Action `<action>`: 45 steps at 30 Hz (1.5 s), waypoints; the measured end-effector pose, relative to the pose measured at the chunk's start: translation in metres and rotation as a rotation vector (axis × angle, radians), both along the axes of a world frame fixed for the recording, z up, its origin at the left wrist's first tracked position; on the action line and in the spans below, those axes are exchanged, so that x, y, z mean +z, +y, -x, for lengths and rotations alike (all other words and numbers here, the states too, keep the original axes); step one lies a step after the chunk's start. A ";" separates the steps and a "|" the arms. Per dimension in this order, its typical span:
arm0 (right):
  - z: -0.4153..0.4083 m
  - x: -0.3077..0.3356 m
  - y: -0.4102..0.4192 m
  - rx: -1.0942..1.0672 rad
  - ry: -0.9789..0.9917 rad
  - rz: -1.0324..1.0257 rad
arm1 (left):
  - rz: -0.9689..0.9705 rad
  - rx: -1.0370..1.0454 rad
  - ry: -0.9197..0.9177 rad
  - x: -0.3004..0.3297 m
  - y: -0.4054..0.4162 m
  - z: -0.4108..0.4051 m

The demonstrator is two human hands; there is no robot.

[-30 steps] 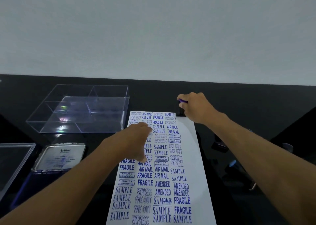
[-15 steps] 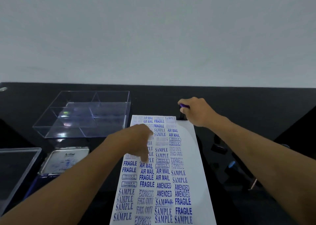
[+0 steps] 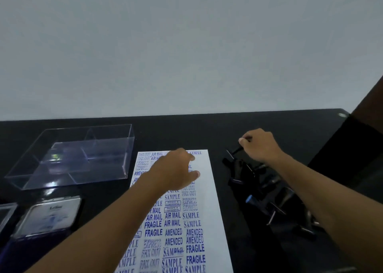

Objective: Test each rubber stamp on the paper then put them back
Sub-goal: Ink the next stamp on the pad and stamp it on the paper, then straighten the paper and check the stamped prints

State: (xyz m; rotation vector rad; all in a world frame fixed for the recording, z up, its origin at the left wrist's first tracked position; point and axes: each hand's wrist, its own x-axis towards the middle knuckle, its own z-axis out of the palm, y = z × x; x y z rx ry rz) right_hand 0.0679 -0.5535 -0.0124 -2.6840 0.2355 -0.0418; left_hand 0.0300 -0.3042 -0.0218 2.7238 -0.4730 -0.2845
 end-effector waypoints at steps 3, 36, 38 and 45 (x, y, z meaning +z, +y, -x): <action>0.006 -0.010 -0.019 -0.092 0.031 0.006 | 0.015 -0.046 0.003 0.000 -0.021 0.001; 0.157 -0.052 0.105 -0.065 0.113 -0.110 | 0.113 0.355 0.070 -0.026 0.108 0.148; 0.154 -0.055 0.109 -0.108 0.135 -0.137 | 0.164 0.357 0.044 -0.031 0.109 0.149; 0.139 -0.062 0.116 -0.254 0.214 -0.283 | 0.312 0.436 -0.005 -0.046 0.116 0.151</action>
